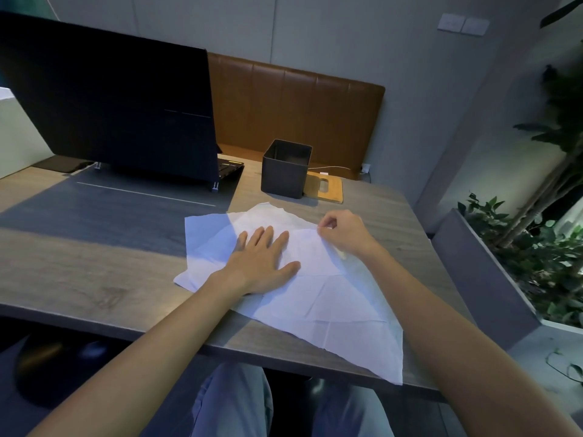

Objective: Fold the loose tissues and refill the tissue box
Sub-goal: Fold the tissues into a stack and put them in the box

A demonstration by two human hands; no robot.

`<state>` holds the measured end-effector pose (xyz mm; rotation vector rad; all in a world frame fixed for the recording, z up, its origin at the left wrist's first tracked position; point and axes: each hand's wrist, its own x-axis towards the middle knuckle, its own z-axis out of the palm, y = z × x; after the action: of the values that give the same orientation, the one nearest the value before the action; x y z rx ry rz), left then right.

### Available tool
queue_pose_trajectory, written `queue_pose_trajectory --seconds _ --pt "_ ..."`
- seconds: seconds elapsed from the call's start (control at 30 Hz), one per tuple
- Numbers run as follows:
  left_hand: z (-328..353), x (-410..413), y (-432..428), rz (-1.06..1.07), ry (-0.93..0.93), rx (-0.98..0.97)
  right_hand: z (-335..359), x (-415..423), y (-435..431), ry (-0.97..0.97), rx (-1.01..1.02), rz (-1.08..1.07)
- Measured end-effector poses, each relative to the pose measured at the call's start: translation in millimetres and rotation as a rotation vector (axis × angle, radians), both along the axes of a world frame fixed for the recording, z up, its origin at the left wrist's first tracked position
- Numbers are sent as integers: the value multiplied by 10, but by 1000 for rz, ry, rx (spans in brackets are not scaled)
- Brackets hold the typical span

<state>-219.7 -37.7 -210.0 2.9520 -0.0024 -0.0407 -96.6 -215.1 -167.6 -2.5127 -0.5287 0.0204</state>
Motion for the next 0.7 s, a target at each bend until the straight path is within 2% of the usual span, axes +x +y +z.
queue_pose_trajectory --seconds 0.1,0.2,0.33,0.4,0.47,0.57,0.7 --pt "99 -14 -11 76 -100 -228 61 13 -77 -25 138 34" --pt "244 66 -15 206 -188 -639 115 13 -124 -35 272 71" --pt "364 249 -45 334 -202 -975 176 -24 -105 -31 405 68" --pt "347 332 -45 399 -194 -1213 182 -36 -105 -10 454 60" --pt "311 378 -35 426 -163 -1422 173 -36 -116 109 475 36" --pt "296 403 -16 484 -142 -1533 115 -54 -141 295 436 -12" --pt "347 492 45 509 -148 -1510 84 9 -115 244 532 -20"
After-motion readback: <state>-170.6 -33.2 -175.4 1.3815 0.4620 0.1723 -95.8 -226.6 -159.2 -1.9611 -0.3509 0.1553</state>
